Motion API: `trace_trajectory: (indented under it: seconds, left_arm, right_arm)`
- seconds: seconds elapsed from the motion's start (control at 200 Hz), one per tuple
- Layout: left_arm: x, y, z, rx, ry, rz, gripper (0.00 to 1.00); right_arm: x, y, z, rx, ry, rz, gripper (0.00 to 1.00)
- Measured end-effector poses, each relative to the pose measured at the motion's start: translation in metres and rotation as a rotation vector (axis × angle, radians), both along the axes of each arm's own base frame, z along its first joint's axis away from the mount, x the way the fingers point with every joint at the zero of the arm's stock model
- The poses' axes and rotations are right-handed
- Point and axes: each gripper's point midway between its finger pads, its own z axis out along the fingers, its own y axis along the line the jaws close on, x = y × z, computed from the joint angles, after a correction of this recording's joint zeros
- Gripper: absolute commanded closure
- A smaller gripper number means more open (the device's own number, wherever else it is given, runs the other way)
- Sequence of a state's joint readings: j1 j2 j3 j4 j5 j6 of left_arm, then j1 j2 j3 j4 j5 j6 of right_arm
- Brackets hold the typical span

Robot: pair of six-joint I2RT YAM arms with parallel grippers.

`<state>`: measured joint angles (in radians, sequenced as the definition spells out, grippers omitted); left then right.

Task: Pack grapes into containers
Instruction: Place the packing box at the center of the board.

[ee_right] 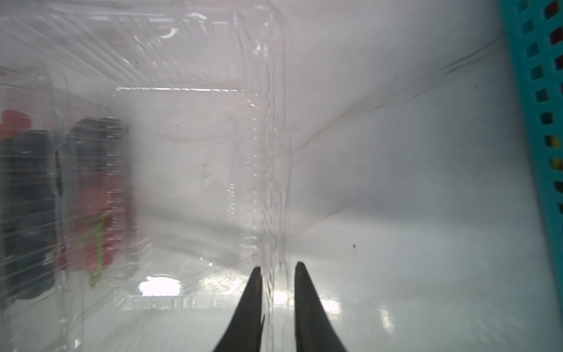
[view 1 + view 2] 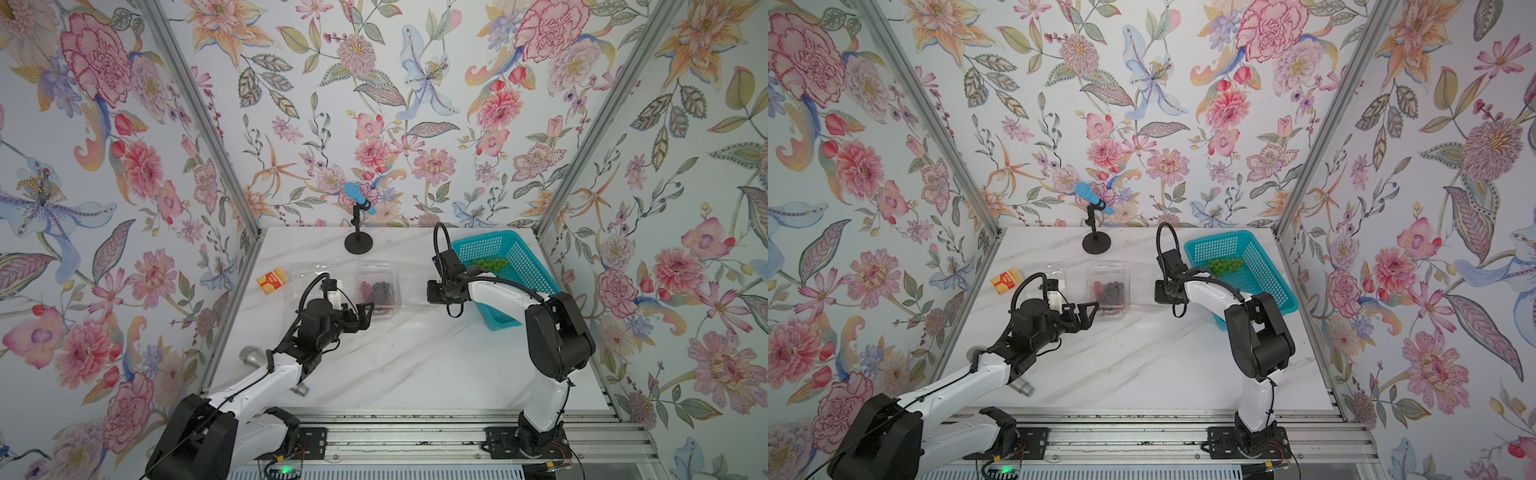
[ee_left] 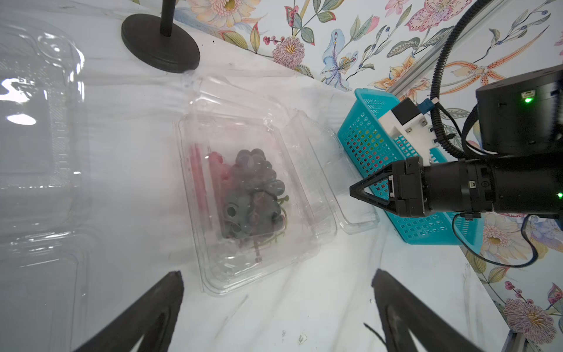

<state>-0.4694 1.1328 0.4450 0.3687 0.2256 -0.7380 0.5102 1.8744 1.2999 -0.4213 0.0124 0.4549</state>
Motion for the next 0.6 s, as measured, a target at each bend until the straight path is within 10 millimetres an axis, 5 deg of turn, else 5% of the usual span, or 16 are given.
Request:
trace_trajectory:
  seconds: [0.265, 0.6]
  left_arm:
    - [-0.017, -0.021, -0.003, -0.056, 0.023, -0.03, 0.0]
    - [-0.021, -0.021, 0.001, -0.089, 0.004, 0.007, 0.0]
  right_arm:
    - [-0.009, -0.012, -0.015, -0.001, 0.003, 0.0, 0.59]
    - [-0.009, -0.016, 0.026, 0.064, -0.11, 0.0, 0.22]
